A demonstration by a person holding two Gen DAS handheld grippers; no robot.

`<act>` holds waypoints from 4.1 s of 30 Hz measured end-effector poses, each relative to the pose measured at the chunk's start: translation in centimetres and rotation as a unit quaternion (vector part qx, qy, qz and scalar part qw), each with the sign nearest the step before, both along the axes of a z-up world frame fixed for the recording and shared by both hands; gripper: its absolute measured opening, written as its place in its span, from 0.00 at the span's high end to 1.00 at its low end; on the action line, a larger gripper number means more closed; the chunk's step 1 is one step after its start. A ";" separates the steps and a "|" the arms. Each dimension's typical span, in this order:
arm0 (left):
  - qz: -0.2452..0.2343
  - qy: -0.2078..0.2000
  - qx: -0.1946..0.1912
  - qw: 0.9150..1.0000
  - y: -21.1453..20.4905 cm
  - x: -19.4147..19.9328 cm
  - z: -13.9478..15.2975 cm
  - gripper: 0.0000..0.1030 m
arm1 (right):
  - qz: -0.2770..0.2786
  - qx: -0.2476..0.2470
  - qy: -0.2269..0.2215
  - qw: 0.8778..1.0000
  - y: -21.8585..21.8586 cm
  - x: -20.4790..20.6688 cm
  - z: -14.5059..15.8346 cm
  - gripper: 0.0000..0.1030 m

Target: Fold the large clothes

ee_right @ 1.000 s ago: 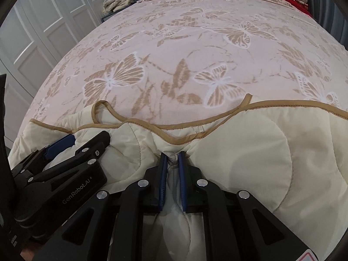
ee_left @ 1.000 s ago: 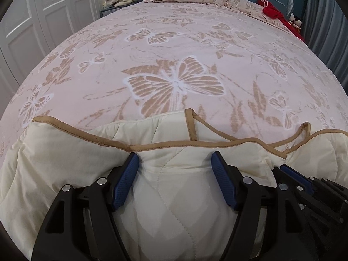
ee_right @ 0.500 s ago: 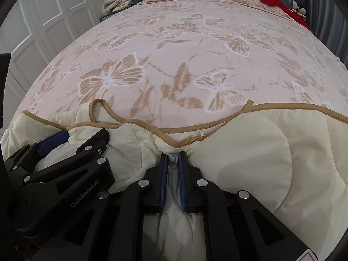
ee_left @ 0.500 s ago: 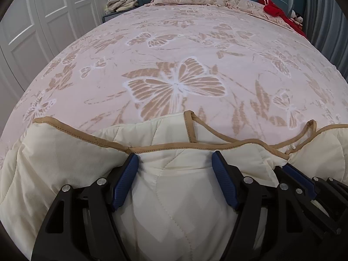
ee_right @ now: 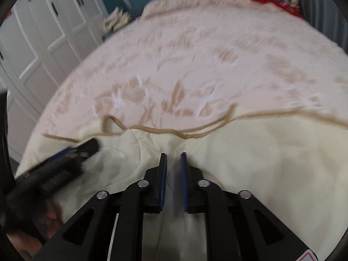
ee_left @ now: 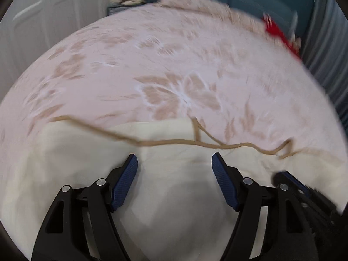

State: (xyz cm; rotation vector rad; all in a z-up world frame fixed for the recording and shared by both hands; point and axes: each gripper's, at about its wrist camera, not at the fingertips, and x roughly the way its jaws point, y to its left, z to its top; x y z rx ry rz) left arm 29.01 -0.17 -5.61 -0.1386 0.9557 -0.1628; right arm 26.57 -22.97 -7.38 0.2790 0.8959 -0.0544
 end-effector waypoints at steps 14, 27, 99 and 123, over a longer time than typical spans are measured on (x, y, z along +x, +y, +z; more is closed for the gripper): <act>0.149 0.023 -0.105 0.983 18.3 -13.1 2.1 0.27 | 0.056 0.018 -0.032 0.998 6.2 -16.7 4.5 0.80; 0.139 0.074 -0.168 0.973 17.9 -14.1 -2.4 0.18 | 0.043 -0.013 0.023 0.999 8.8 -19.1 -1.1 0.89; -0.223 0.047 -0.038 0.973 -19.0 -23.0 5.2 0.85 | -0.048 0.073 0.012 0.996 -7.5 -33.0 3.1 0.91; -0.064 -0.030 -0.105 0.992 -5.6 -22.1 11.6 0.17 | -0.026 0.000 -0.101 0.995 -7.8 -26.8 11.5 0.34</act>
